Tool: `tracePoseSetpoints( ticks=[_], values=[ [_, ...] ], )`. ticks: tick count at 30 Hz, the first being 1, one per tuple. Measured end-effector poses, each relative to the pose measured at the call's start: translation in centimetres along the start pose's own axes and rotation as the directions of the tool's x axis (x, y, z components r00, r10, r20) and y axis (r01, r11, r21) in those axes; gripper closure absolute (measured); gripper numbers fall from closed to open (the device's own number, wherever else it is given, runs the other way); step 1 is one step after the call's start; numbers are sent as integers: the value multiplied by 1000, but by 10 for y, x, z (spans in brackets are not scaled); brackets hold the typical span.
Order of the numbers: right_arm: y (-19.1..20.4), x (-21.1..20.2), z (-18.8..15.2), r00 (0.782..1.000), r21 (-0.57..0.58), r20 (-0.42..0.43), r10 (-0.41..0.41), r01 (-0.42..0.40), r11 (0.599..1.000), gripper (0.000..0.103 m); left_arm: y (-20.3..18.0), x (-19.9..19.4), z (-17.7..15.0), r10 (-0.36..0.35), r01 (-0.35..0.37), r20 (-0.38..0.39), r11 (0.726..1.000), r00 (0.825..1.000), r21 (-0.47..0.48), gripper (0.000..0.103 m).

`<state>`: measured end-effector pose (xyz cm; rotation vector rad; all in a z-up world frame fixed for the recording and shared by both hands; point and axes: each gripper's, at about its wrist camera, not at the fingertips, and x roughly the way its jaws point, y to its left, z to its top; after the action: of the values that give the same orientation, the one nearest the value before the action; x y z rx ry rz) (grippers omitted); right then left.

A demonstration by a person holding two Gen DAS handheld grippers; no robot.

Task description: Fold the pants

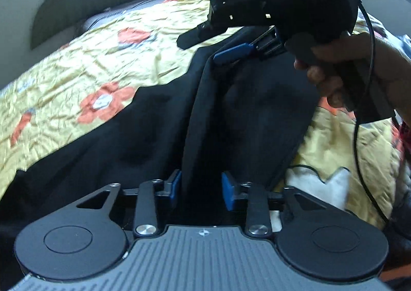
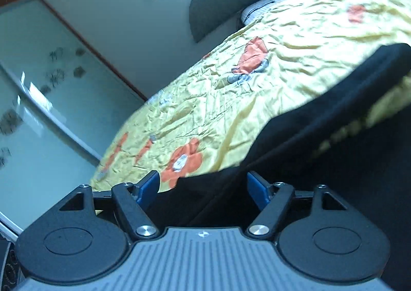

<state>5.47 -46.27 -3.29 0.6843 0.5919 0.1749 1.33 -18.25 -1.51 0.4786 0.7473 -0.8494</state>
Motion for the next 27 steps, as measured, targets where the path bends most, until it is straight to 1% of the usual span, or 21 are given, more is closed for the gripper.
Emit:
tracePoseSetpoints(
  ticks=[1, 3, 4, 6, 9, 11, 14, 17, 18, 20, 22, 23, 25, 27],
  values=[
    [0, 8, 5, 1000, -7, -7, -6, 6, 1000, 29, 4, 1, 0, 0, 0, -3, 1000, 1000, -22, 76],
    [-5, 22, 13, 999, -16, -29, -13, 13, 1000, 29, 12, 2, 2, -6, 6, -1, 998, 1000, -67, 87],
    [-8, 26, 16, 999, -24, -28, -40, 39, 999, 29, 15, 2, 1, -10, 10, 0, 996, 1000, -88, 89],
    [-15, 22, 18, 997, -5, 7, -76, 77, 997, 29, 19, 1, 0, -15, 16, 9, 993, 1000, -119, 91],
    [-32, 0, 17, 993, 80, 106, -57, 49, 996, 28, 23, -1, -2, -25, 28, 19, 988, 999, -150, 91],
    [-46, -16, 16, 984, 144, 159, -79, 56, 988, 28, 23, -3, -3, -29, 33, 26, 987, 999, -154, 91],
    [-73, -30, 16, 973, 258, 206, -107, 52, 965, 27, 23, -2, -4, -29, 34, 34, 988, 999, -154, 92],
    [-94, -36, 22, 959, 335, 267, -96, 1, 942, 27, 25, 0, -4, -31, 37, 37, 985, 999, -169, 86],
    [-102, -35, 24, 955, 359, 282, -86, -22, 933, 27, 25, -1, -4, -33, 39, 38, 984, 999, -176, 80],
    [-116, -31, 29, 954, 418, 293, -66, -66, 906, 27, 26, -1, -4, -37, 44, 38, 981, 999, -188, 79],
    [-125, -25, 34, 950, 451, 304, -70, -79, 889, 27, 26, -1, -4, -37, 43, 37, 981, 999, -190, 79],
    [-128, -23, 37, 948, 455, 311, -63, -91, 886, 27, 26, -1, -4, -34, 41, 38, 981, 999, -189, 79],
    [-129, -18, 44, 948, 436, 317, -32, -116, 893, 27, 25, 0, -4, -28, 35, 39, 983, 999, -182, 79],
    [-128, -14, 51, 947, 442, 306, -95, -53, 896, 27, 23, 0, -3, -22, 29, 39, 984, 999, -178, 79]
  ],
)
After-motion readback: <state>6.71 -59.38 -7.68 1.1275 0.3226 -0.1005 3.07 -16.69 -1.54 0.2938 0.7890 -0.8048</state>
